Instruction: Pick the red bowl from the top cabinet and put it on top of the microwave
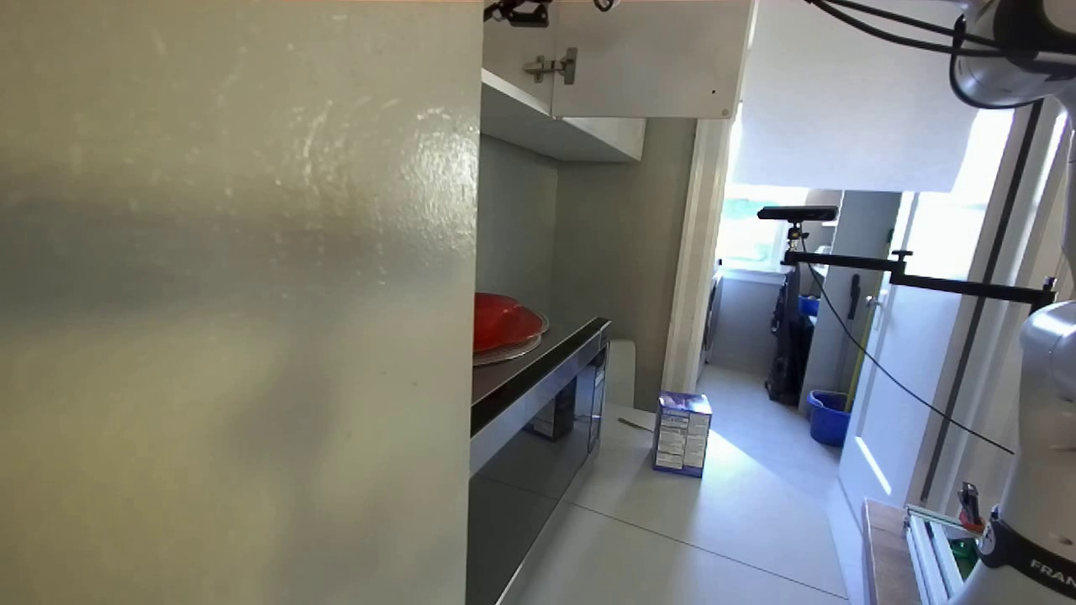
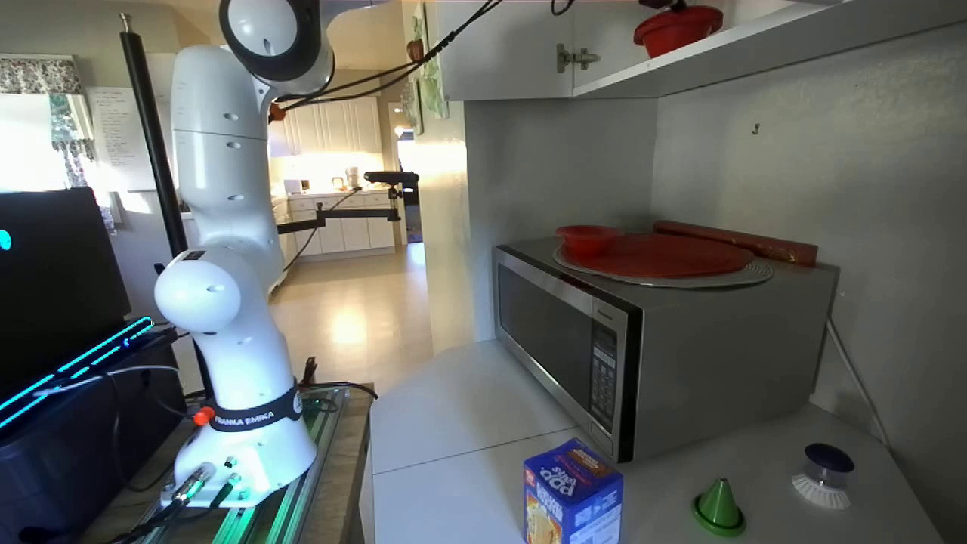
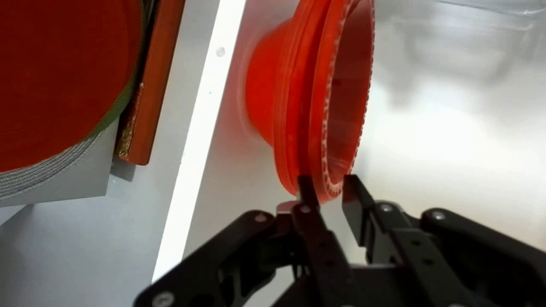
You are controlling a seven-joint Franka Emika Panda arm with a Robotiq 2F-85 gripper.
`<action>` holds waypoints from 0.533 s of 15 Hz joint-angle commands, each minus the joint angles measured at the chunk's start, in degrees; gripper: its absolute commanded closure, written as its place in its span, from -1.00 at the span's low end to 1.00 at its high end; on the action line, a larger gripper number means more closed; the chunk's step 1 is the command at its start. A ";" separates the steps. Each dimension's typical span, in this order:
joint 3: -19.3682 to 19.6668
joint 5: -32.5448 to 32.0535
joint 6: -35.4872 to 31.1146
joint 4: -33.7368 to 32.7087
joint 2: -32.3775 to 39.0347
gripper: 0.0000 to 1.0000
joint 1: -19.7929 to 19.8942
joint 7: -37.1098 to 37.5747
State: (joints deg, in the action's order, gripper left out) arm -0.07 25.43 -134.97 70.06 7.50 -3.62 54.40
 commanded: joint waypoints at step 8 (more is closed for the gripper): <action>0.16 -1.52 0.12 -7.03 3.44 0.56 -0.76 3.63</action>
State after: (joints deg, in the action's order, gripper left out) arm -0.07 25.43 -134.97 66.72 8.84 -3.85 55.16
